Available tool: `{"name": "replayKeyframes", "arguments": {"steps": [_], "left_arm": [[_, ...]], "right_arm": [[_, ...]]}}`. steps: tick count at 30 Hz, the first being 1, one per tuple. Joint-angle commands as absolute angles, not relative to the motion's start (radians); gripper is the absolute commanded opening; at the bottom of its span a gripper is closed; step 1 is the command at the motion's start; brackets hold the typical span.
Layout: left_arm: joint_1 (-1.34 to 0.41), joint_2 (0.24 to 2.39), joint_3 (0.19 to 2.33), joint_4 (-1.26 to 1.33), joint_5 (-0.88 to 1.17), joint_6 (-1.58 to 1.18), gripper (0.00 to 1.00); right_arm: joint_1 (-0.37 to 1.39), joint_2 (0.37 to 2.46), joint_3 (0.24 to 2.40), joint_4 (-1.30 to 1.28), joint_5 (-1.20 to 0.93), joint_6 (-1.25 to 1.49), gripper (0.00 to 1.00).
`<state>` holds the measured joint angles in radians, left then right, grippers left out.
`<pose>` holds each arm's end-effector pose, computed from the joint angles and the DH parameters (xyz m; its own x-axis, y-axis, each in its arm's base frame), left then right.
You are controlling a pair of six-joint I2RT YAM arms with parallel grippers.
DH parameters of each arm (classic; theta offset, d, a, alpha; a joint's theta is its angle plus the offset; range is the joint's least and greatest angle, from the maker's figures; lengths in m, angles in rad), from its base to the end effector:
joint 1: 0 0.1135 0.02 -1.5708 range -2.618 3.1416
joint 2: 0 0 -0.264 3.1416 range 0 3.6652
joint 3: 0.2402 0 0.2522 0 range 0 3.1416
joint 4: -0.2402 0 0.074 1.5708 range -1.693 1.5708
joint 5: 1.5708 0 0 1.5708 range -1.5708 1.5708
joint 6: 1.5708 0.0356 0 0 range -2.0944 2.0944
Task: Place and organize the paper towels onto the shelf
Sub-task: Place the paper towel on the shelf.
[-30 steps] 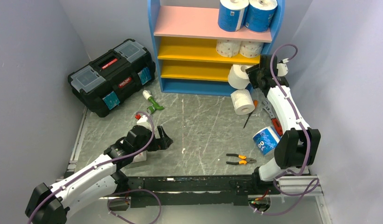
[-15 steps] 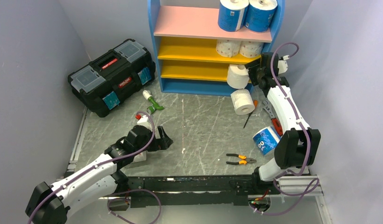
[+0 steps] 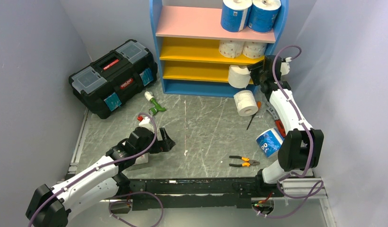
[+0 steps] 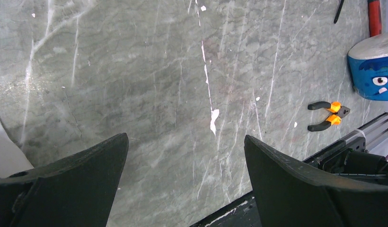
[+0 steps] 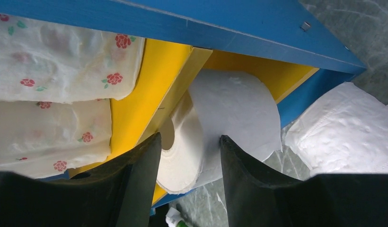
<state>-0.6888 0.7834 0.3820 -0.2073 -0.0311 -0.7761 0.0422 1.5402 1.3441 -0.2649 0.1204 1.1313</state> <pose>0.1333 -0.1083 0.1967 -0.7463 -0.2925 -0.5979 0.1301 0.8168 -0.5620 0.3617 0.0110 0.3399 -0.1297 0.8937 -0.4294 0.4301 0.4409 0.7878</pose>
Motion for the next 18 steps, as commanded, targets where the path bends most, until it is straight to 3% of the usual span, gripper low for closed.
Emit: {"name": "replayKeyframes", "arguments": {"steps": [1,18], "left_arm": [[-0.689,0.782,0.405,-0.207,-0.037,-0.782,0.99],[-0.689,0.749,0.401,-0.232,-0.056,-0.776,0.99]], "right_arm": [[0.038,1.523,1.326,-0.166,0.104,1.143,0.51],[0.039,1.345,1.265,-0.227,0.152,0.952,0.53]]}}
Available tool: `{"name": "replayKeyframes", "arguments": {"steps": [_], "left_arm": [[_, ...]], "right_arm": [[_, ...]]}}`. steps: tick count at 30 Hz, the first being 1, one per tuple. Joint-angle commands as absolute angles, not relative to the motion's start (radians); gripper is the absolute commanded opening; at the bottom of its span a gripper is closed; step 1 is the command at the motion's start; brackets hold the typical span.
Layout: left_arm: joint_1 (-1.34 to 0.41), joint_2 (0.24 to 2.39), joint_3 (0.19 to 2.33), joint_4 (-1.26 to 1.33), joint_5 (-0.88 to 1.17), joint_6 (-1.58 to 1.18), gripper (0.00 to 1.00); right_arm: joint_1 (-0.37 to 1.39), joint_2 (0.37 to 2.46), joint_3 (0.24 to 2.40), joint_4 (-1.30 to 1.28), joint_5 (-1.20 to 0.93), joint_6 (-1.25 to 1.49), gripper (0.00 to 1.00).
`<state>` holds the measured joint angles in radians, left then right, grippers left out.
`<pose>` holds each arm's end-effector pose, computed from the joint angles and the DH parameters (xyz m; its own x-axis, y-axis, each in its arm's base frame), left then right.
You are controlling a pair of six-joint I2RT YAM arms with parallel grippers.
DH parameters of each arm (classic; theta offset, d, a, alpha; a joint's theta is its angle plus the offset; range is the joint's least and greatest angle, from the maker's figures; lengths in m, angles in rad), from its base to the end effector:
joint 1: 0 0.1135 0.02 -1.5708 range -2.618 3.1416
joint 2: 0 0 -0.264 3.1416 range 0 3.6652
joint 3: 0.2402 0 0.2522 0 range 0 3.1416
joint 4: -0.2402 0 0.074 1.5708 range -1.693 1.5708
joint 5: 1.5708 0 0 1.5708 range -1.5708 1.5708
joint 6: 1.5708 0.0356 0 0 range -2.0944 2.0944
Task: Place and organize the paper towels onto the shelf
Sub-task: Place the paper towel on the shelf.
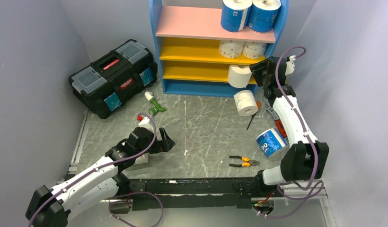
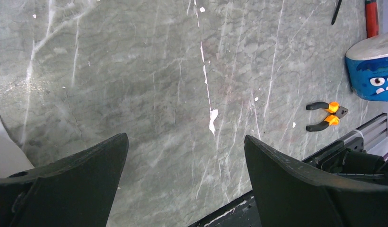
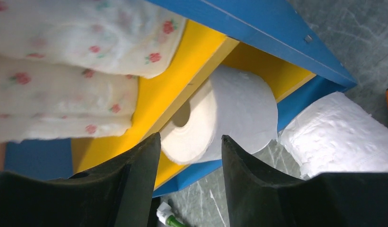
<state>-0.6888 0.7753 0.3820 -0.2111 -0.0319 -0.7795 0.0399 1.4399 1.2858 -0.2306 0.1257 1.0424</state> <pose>0.1326 -0.1077 0.1975 -0.7444 -0.2972 -0.5980 0.1291 0.8146 -0.5655 0.3380 0.0090 0.3559 -0.1229 0.8526 -0.5079 0.3624 0.5150 0.7768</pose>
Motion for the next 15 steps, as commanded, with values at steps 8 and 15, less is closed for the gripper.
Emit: {"name": "replayKeyframes", "arguments": {"steps": [8,15], "left_arm": [[-0.69,0.759,0.381,-0.183,-0.015,-0.795,0.99],[-0.69,0.744,0.378,-0.19,-0.01,-0.79,0.99]], "right_arm": [[0.145,1.198,1.013,-0.047,0.192,0.72,0.41],[0.384,1.163,0.801,0.196,0.482,0.481,0.24]]}}
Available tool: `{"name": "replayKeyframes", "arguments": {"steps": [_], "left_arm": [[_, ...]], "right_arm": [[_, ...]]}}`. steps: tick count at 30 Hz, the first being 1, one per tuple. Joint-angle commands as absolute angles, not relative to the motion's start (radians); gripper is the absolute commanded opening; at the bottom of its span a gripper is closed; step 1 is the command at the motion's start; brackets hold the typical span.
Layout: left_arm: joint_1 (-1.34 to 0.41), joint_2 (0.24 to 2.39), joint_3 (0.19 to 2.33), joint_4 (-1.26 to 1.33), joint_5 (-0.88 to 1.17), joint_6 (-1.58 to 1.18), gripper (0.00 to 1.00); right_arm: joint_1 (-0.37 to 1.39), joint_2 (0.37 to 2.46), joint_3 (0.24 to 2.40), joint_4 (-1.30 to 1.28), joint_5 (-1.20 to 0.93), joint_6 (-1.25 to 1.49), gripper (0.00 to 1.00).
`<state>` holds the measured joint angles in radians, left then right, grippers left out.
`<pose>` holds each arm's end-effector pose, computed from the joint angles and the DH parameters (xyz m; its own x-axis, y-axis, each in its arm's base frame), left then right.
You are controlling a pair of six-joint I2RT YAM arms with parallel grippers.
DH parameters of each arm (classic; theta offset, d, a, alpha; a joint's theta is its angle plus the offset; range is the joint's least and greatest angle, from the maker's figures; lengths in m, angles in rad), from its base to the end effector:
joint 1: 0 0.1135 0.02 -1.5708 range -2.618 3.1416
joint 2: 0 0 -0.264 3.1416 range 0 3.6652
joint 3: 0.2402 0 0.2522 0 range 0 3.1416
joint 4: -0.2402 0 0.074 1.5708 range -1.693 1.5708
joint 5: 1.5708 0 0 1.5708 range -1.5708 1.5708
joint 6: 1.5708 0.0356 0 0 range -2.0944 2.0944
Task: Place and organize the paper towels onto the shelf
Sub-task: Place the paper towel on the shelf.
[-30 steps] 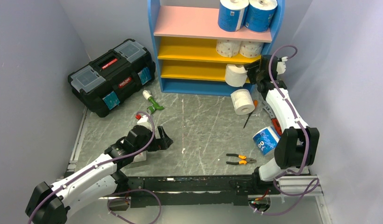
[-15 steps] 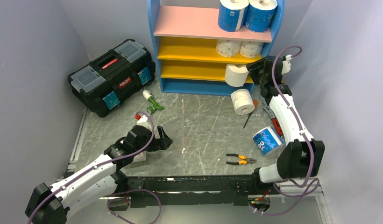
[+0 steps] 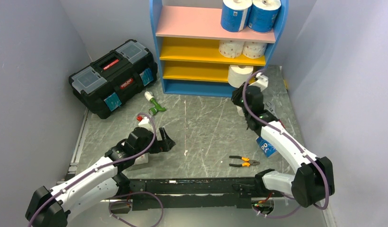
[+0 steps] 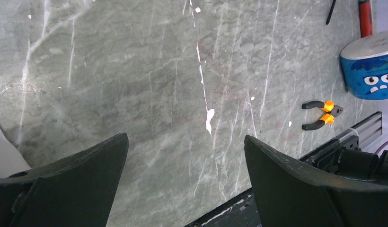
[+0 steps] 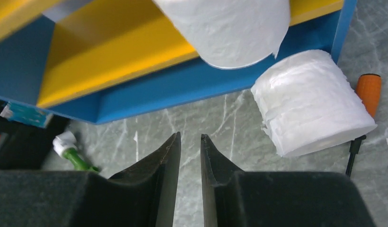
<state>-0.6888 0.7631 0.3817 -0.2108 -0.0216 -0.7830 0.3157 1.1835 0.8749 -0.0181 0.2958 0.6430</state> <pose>0.1316 -0.1074 0.1993 -0.7439 -0.3010 -0.5966 0.1366 0.8054 -0.5767 0.2639 0.0753 0.3060 -0.2648 0.5169 -0.8141 0.1553 0.8561 0.4930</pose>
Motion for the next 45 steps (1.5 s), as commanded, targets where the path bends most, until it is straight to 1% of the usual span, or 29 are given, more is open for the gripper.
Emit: {"name": "replayKeyframes", "arguments": {"steps": [1,2,5,9,11,12,16,23,27,35,37,42,45], "left_arm": [[-0.689,0.739,0.377,-0.192,-0.012,-0.789,0.99],[-0.689,0.734,0.378,-0.194,-0.015,-0.787,0.99],[-0.689,0.724,0.374,-0.201,-0.019,-0.788,0.99],[-0.689,0.719,0.376,-0.21,-0.031,-0.784,0.99],[-0.69,0.723,0.382,-0.209,-0.034,-0.78,0.99],[-0.69,0.726,0.387,-0.209,-0.033,-0.778,0.99],[-0.689,0.757,0.402,-0.209,-0.028,-0.778,0.99],[-0.689,0.795,0.429,-0.224,-0.035,-0.774,0.99],[-0.69,0.81,0.445,-0.241,-0.046,-0.769,0.99],[-0.689,0.841,0.457,-0.243,-0.058,-0.76,0.99],[-0.689,0.846,0.458,-0.241,-0.06,-0.755,0.99],[-0.688,0.864,0.457,-0.229,-0.058,-0.745,1.0],[-0.687,0.874,0.46,-0.225,-0.056,-0.739,0.99]], "right_arm": [[0.385,1.16,0.757,0.245,0.5,0.491,0.26],[0.386,1.154,0.702,0.315,0.509,0.474,0.3],[0.399,1.146,0.567,0.552,0.485,0.365,0.48],[0.452,1.207,0.603,0.562,0.583,0.24,0.66],[0.475,1.247,0.601,0.614,0.647,0.165,0.73],[0.483,1.268,0.602,0.636,0.672,0.142,0.78],[0.498,1.366,0.624,0.732,0.753,0.064,0.82],[0.498,1.566,0.734,0.879,0.902,-0.035,0.83],[0.496,1.658,0.788,0.97,0.935,-0.115,0.81],[0.452,1.733,0.86,0.948,0.922,-0.1,0.75],[0.429,1.736,0.871,0.927,0.897,-0.082,0.7],[0.399,1.754,0.902,0.899,0.845,-0.076,0.51],[0.395,1.776,0.913,0.909,0.841,-0.096,0.47]]}}
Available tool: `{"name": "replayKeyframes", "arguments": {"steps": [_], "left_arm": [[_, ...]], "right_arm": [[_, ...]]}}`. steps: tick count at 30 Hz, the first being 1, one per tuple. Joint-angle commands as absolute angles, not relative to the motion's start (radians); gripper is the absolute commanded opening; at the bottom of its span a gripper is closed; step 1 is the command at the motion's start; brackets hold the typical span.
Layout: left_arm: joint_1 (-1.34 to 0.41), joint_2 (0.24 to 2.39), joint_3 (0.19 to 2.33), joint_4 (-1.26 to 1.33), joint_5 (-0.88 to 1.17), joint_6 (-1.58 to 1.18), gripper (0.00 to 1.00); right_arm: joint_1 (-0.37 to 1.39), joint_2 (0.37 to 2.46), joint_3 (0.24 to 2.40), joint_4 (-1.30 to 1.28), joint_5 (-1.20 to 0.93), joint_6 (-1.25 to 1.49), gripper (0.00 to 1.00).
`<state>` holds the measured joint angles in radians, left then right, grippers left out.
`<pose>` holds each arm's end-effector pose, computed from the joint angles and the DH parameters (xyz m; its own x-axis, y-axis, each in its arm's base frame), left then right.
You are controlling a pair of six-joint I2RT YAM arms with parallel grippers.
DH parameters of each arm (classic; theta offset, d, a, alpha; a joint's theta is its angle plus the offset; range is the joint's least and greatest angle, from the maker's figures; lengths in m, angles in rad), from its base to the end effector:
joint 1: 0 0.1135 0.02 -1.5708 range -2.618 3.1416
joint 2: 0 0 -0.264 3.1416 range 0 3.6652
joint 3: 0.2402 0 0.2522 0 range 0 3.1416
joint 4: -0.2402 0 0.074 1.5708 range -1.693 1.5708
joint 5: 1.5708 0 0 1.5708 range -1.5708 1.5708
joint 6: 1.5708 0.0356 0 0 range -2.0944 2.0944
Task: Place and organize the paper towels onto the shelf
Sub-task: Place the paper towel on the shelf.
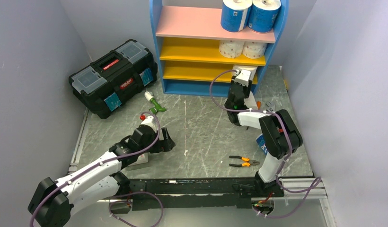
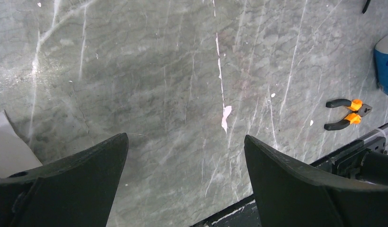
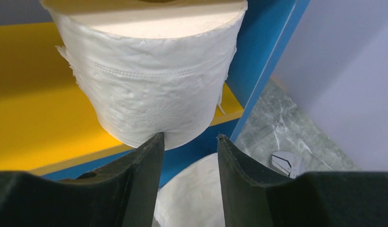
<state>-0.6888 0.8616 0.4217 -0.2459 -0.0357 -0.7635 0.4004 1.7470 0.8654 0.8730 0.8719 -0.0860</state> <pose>0.1398 -0.1135 0.1944 -0.7777 -0.2548 -0.5747 0.1054 0.8484 -0.5188 0.3470 0.1173 0.2217 -0.0469 -0.0799 -0.9957 0.4518 0.8873 -0.0924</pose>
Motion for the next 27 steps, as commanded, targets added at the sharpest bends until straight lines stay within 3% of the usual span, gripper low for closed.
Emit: {"name": "replayKeyframes", "arguments": {"steps": [1,27], "left_arm": [[-0.687,0.878,0.461,-0.225,-0.055,-0.737,0.99],[-0.689,0.889,0.482,-0.263,-0.042,-0.714,0.99]], "right_arm": [[0.393,1.781,0.916,0.91,0.841,-0.099,0.47],[0.334,1.876,1.029,0.87,0.846,-0.133,0.48]]}}
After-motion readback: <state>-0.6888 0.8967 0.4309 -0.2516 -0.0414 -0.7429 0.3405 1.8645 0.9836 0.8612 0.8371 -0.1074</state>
